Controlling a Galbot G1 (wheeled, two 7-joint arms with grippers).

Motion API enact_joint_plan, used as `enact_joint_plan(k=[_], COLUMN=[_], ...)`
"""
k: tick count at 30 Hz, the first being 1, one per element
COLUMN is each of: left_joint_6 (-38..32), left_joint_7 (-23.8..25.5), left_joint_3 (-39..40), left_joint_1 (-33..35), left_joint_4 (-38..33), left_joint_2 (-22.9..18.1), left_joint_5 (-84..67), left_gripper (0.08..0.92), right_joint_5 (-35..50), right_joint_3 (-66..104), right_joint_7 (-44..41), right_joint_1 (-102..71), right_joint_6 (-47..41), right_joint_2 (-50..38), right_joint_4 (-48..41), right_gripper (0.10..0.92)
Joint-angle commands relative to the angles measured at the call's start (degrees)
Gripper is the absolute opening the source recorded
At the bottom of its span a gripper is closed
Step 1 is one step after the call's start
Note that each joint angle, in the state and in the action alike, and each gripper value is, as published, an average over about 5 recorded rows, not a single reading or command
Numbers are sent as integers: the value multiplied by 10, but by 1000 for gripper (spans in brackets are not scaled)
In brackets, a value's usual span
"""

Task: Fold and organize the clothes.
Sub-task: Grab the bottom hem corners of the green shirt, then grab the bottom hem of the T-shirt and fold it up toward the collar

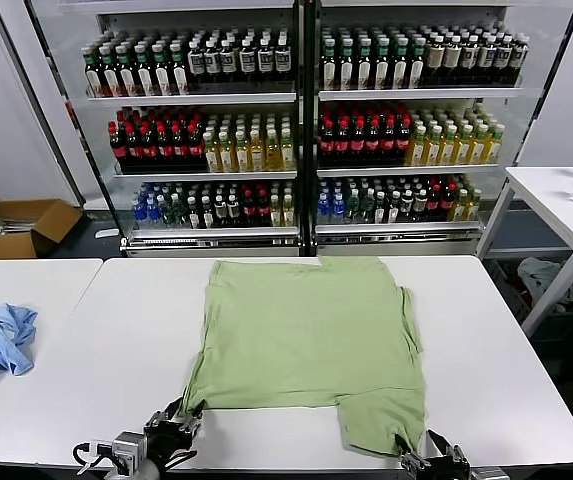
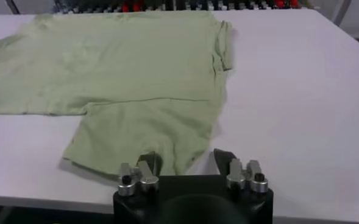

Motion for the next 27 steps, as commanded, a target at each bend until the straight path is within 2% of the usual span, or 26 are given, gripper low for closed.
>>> enact_joint_plan(k=[1,8,11,20,27], left_joint_6=[-5,-41,-49,-53,-53], left_joint_7=[4,13,18,22,23], left_joint_3=[6,-17,-35,-73,-27], left_joint_1=[-1,4,3,-44,-132], left_joint_4=[10,-23,-36,-36,21], left_joint_2=[3,9,17,51,73], left_joint_5=[-32,-61,-76,-132,-140], left_gripper=[346,148,94,84,84], right_joint_5=[-1,-24,-18,13,32], right_joint_3=[-3,6,11,26,-20], right_joint_7=[-17,-46,-45,-41,-37], right_joint_1=[0,15,36,128,258], right_joint_6=[15,82,121,154,153], right_joint_2=[-2,-21,-29,-66,-88], right_joint_4=[-10,6,10,-8,-93], right_gripper=[366,184,122,106,106])
